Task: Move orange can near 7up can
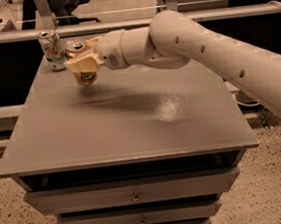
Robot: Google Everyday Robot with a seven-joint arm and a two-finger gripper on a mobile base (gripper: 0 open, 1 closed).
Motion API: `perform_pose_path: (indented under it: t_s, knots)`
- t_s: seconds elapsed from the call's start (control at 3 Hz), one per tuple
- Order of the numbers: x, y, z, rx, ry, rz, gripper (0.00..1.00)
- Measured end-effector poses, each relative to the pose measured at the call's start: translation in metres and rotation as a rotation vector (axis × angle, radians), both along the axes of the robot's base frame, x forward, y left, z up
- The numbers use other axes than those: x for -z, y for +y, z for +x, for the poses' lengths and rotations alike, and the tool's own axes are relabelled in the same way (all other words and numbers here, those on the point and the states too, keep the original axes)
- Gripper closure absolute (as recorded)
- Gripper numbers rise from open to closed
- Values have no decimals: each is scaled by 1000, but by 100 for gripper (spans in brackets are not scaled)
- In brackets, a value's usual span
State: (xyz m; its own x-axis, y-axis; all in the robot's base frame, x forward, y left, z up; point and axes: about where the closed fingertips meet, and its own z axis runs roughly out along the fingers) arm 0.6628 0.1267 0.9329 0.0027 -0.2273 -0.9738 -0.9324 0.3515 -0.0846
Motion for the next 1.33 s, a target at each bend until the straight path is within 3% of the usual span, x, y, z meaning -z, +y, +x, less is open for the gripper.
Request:
perform_pose_path:
  t_s: [0.67, 1.33]
  knots:
    - [-6, 25, 65, 18, -58, -20, 100]
    - [10, 25, 110, 48, -43, -62, 100]
